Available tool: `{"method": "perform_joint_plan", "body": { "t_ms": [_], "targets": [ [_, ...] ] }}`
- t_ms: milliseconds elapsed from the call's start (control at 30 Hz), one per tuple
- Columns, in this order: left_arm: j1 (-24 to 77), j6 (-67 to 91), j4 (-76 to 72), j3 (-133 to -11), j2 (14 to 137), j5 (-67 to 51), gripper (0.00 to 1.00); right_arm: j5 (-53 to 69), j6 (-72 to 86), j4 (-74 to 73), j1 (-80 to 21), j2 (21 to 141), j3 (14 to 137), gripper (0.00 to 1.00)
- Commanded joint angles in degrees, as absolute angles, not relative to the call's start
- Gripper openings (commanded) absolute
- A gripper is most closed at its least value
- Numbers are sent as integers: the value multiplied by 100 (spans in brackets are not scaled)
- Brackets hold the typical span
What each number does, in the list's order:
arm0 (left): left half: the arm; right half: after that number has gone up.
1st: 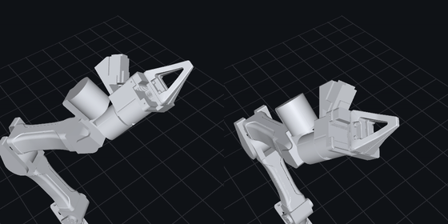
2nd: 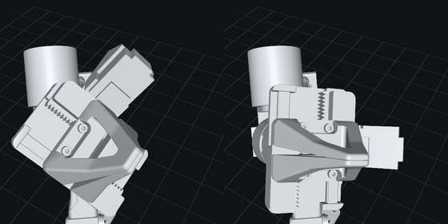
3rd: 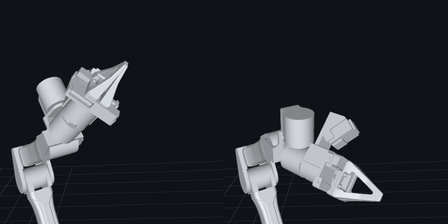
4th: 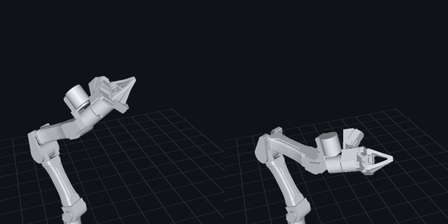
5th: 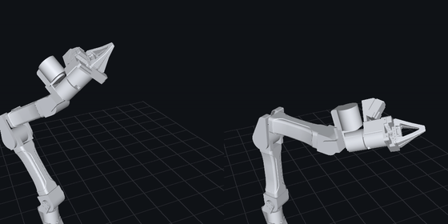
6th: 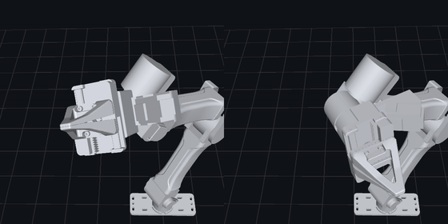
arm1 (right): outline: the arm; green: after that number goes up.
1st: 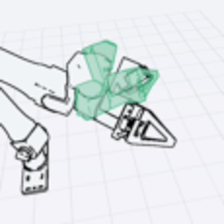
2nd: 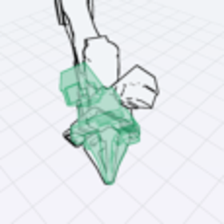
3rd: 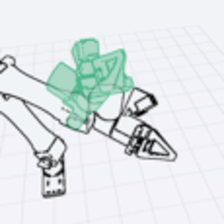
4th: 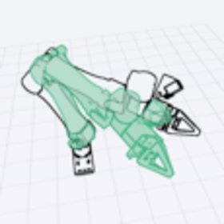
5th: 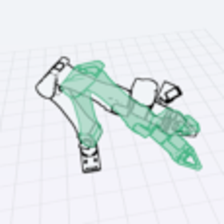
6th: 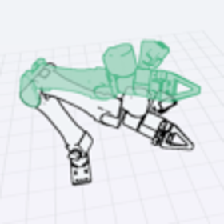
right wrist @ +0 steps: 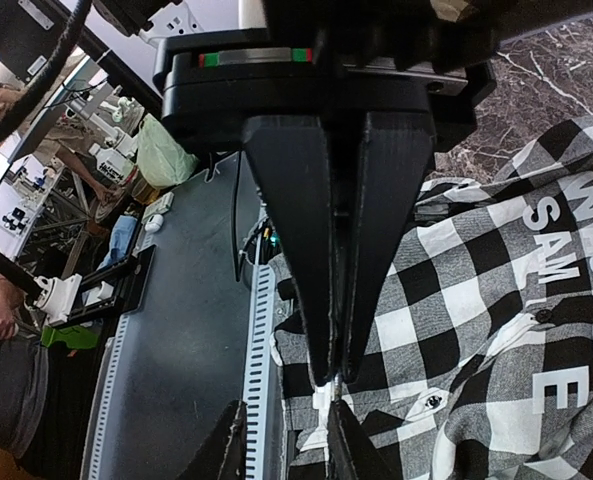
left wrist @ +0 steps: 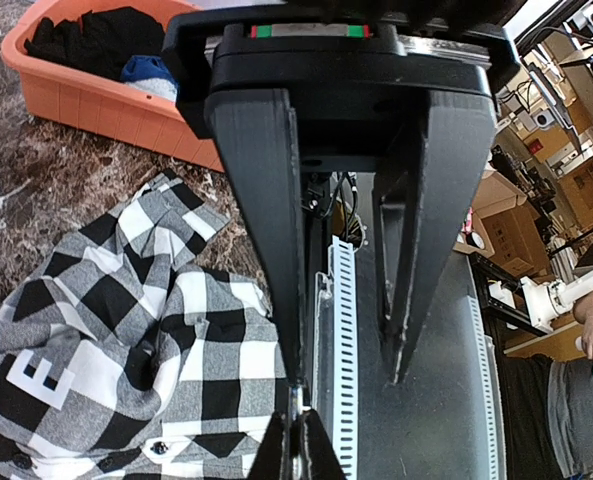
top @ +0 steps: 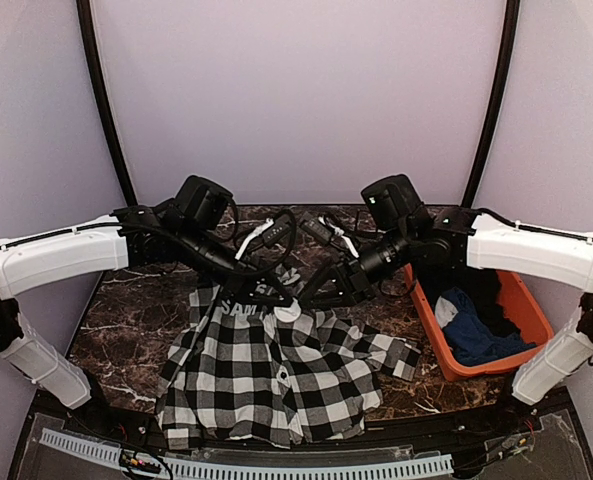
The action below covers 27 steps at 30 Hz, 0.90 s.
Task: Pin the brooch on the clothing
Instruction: Pass from the left arm to the right
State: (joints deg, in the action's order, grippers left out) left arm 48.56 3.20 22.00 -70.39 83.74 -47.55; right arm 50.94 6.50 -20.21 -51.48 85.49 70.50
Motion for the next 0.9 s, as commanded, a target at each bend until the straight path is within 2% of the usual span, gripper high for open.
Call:
{"method": "perform_joint_plan", "body": {
  "t_ms": [0, 367, 733, 867],
  "targets": [
    [4878, 297, 2214, -7102, 8205, -4838, 1, 4793, 423, -2113, -5281, 8762, 7254, 26],
    [4878, 387, 2086, -6976, 8104, -4898, 1, 4652, 360, -2217, -5297, 8872, 7391, 21],
    [4878, 440, 1996, -6925, 8061, -4916, 1, 4292, 325, -2400, -5299, 9071, 7465, 21],
    [4875, 470, 1914, -6856, 8008, -4911, 1, 4212, 286, -2466, -5300, 9114, 7497, 24]
  ]
}}
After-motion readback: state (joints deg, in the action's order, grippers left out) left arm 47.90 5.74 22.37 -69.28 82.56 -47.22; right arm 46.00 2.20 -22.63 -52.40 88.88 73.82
